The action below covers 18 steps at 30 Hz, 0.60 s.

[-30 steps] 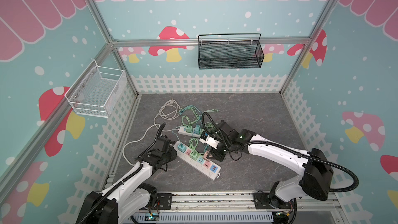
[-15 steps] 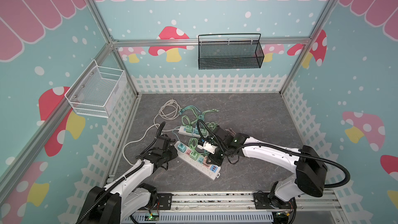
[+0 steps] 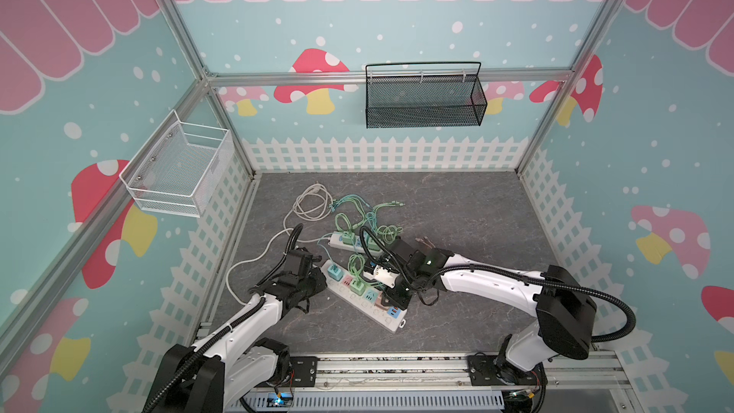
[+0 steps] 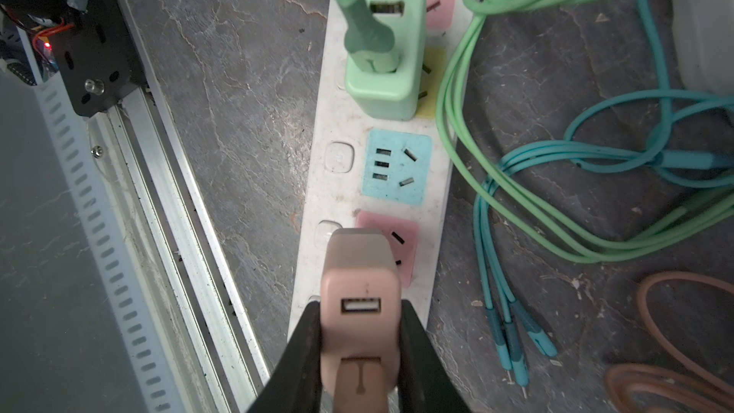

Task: Insert the plug
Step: 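Align the pink charger over the socket nearest the robot with right gripper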

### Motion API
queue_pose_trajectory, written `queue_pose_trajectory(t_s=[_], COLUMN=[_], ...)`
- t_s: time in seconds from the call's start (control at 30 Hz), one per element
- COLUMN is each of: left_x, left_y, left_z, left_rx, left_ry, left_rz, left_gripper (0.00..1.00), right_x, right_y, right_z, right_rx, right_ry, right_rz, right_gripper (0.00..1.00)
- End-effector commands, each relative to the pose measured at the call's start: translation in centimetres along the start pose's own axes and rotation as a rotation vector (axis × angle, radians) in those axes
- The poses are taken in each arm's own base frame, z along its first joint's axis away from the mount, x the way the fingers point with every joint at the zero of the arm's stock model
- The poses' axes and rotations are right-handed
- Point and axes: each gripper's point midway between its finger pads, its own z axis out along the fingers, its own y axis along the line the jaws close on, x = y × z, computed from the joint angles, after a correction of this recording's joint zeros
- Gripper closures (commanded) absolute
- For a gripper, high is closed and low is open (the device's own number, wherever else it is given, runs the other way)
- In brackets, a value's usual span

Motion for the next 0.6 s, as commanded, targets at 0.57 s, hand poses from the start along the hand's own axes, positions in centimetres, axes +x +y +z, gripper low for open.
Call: queue_pose_trajectory(t_s=[0.57], left_x=[0.8], left_y=[0.9], left_z=[0.3], left_rx=[-0.019], left_ry=[0.023], left_rz=[0.002], left_gripper=[0.72], right_x=[0.6], right_y=[-1.6], right_z=[1.1], right_rx=[0.102], right_ry=[0.050], right_rz=[0.030], right_gripper=[1.00])
